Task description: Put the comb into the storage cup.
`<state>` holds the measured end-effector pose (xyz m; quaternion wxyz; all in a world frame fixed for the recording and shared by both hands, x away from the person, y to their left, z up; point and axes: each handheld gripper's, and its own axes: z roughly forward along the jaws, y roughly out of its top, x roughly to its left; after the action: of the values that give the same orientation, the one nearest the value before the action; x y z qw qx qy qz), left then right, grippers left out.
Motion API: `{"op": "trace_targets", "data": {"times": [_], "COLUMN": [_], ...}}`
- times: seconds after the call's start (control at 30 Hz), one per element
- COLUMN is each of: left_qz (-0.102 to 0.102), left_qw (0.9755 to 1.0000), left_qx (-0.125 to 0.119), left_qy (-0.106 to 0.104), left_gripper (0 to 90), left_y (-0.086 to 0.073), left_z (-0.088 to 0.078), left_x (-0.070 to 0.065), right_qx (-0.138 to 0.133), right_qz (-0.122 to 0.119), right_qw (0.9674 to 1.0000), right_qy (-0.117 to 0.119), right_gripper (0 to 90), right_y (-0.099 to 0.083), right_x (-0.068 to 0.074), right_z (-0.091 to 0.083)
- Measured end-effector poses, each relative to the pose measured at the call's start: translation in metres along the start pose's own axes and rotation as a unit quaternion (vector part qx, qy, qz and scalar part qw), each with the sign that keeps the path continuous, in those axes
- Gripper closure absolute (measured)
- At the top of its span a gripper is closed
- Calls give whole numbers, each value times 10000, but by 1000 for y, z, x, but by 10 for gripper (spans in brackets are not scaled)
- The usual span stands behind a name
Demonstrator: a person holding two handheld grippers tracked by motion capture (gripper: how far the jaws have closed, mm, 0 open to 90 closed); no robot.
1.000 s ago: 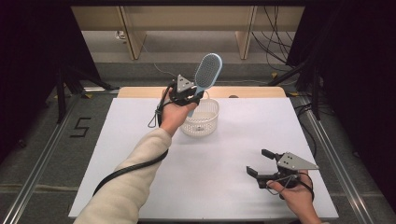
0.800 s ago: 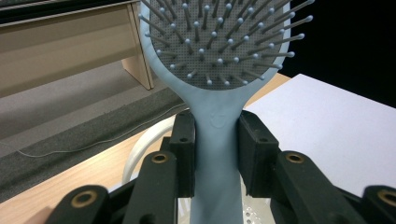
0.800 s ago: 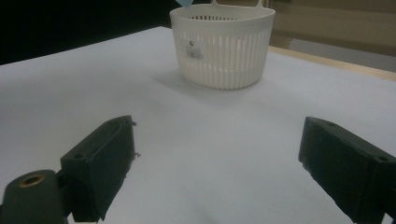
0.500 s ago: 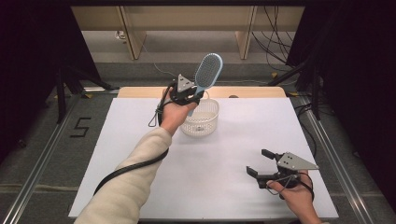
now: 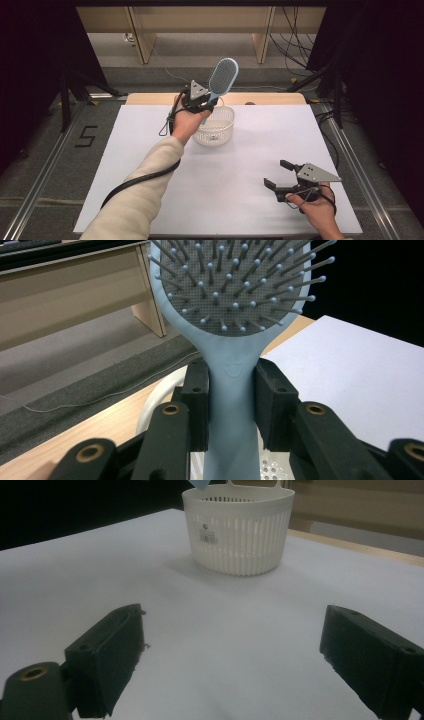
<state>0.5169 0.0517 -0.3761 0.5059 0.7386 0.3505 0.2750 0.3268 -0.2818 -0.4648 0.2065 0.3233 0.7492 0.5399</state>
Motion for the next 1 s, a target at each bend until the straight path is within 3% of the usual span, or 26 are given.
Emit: {"op": "trace_targets", "data": {"times": [0.2, 1.0], "left_qz": [129, 163], "left_qw": [9999, 9999], "left_qx": [-31, 30], "left_qy": [4, -24], "left_gripper": [695, 695], "left_y": [0, -8], "left_z": [0, 5], "left_x": [0, 2], "right_qx": [3, 17], "right_qz": [-6, -24], "right_qw": [10000, 10000], "right_qy": [-3, 9], "right_gripper": [116, 116], "right_y": [0, 0], "right_x": [0, 0], "right_z": [0, 0]}}
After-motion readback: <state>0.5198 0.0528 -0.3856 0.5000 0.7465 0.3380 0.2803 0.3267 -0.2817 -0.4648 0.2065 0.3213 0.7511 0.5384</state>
